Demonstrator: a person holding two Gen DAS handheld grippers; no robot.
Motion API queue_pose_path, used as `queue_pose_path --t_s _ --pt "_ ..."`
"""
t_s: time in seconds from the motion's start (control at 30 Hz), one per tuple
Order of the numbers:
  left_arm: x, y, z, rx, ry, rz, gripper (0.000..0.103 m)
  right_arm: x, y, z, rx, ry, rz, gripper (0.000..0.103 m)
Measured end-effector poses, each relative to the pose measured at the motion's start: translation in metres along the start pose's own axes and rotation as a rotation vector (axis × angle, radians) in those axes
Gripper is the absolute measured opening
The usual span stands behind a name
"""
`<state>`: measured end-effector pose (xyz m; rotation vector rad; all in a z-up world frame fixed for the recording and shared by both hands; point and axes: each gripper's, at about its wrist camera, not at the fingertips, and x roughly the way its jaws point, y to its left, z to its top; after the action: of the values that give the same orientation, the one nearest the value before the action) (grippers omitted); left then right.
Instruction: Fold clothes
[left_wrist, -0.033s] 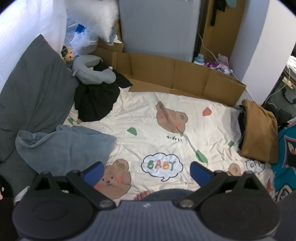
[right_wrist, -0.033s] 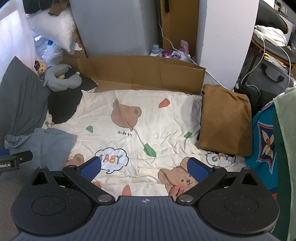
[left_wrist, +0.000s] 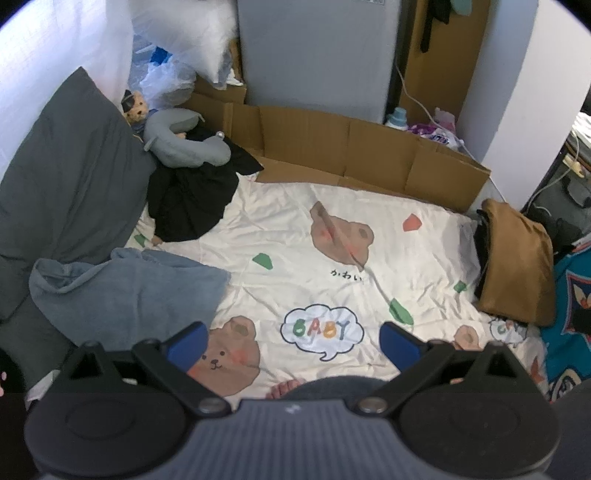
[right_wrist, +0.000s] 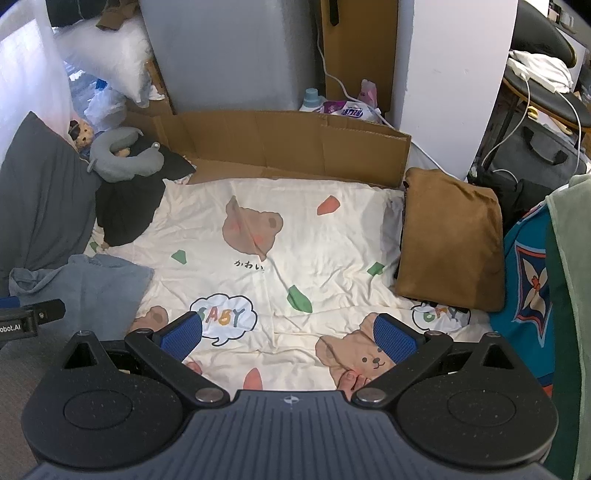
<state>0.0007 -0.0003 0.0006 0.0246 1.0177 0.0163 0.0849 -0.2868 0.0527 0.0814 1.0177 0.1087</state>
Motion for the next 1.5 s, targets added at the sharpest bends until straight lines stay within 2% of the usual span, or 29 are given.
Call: queue_pose_path --t_s 0.3,0.9,1.5 --pt "-0.003 0.0 0.0 0.005 0.005 -0.019 0.1 0.0 0.001 -0.001 -0.003 0.004 -0.01 0.102" --pt "0.0 0.008 0.002 0.01 0.001 -0.002 0.1 0.001 0.002 -0.002 0.008 0.015 -0.007 0.102" --pt "-0.002 -0.005 -0.001 0.03 0.0 0.027 0.1 0.0 -0.004 -0.002 0.032 0.003 0.015 0.102"
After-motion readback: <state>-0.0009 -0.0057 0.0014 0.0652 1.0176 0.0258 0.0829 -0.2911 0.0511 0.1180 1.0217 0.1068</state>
